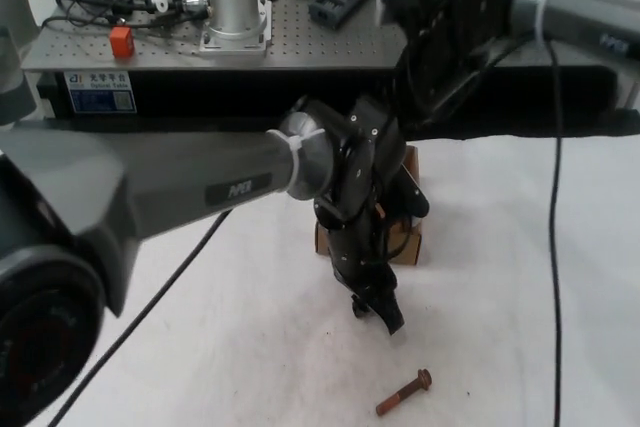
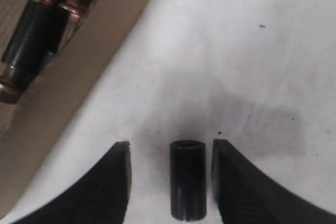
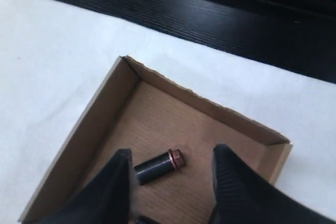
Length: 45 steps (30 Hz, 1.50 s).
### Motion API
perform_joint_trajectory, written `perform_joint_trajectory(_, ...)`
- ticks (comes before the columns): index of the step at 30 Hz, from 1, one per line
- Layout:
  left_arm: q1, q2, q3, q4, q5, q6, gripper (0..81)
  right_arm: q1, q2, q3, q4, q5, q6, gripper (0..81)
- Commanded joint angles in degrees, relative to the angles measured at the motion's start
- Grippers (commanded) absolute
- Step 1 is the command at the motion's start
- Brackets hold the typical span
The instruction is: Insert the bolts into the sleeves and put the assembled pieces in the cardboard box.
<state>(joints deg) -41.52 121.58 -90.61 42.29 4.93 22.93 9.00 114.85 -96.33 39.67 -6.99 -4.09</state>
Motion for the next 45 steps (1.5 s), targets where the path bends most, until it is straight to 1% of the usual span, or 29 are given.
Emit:
perform_joint_trajectory(1, 0.18, 1.36, -2.31, 2.97, -0.82, 1.52, 34.7, -0.54, -1.58, -0.63, 2.27, -3.27, 1.52, 34.6)
perform_joint_trajectory(7, 0.18, 1.53, -2.97, 7.51, -0.8, 1.55, 34.3, -0.98, -3.53, -0.52, 5.98, -4.34, 1.51, 34.6)
perform_joint_trajectory(8, 0.18, 1.64, -2.97, 7.33, -0.8, 1.55, 32.6, -0.98, -3.91, -0.52, 6.55, -4.34, 1.14, 34.6)
perform_joint_trajectory(10, 0.18, 1.67, -2.97, 6.3, -0.8, 1.66, 25.4, -0.98, -4.64, -0.35, 8.01, -4.34, -0.03, 34.6)
perform_joint_trajectory(14, 0.18, 1.67, -2.97, 3.93, -0.8, 1.5, 3.9, -0.98, -7.27, 0.79, 9.5, -4.34, -1.13, 34.6)
perform_joint_trajectory(15, 0.18, 1.67, -2.97, 3.93, -0.8, 1.51, 1.0, -0.98, -8.49, 1.8, 9.5, -4.34, -1.13, 34.6)
perform_joint_trajectory(17, 0.18, 1.67, -2.97, 4.18, -1.76, 1.09, 0.3, -0.98, -11.24, 4.37, 9.65, -4.34, -1.13, 34.6)
perform_joint_trajectory(21, 0.59, 0.0, -2.85, 7.62, -7.65, -3.94, 0.7, -0.98, -19.15, 12.48, 11.78, -3.86, 0.88, 34.6)
perform_joint_trajectory(23, 1.57, -1.8, -2.23, 10.48, -7.21, -7.94, 0.7, -0.98, -22.65, 17.51, 12.91, -3.86, 3.46, 34.6)
perform_joint_trajectory(25, 3.03, -5.22, 0.97, 11.55, -5.86, -11.66, 0.7, -0.29, -26.04, 22.6, 13.27, -3.86, 7.08, 34.6)
perform_joint_trajectory(27, 4.46, -9.61, 6.92, 10.06, -4.24, -13.82, 0.7, 0.99, -28.27, 26.81, 13.26, -3.86, 9.54, 34.6)
perform_joint_trajectory(29, 5.88, -15.68, 13.61, 7.16, -4.26, -15.71, 0.7, 2.78, -29.84, 30.48, 13.26, -3.86, 11.88, 34.6)
perform_joint_trajectory(33, 7.68, -28.62, 27.37, 2.23, -4.26, -19.6, 0.7, 6.75, -29.97, 36.95, 13.12, -3.39, 20.04, 34.6)
perform_joint_trajectory(35, 7.79, -35.22, 32.9, 2.21, -4.26, -21.21, 0.7, 8.98, -29.7, 39.68, 11.35, -1.83, 24.9, 34.6)
perform_joint_trajectory(38, 7.79, -44.24, 39.34, 2.34, -3.45, -23.97, 0.7, 11.35, -28.81, 42.09, 8.52, -1.54, 32.48, 34.6)
perform_joint_trajectory(41, 7.79, -52.86, 43.23, 3.32, 0.58, -26.9, 0.7, 12.55, -27.15, 42.88, 7.31, -1.7, 37.94, 34.6)
perform_joint_trajectory(45, 7.79, -60.85, 45.69, 4.86, 0.94, -28.92, 0.7, 13.51, -24.04, 42.87, 6.43, -3.77, 44.01, 34.6)
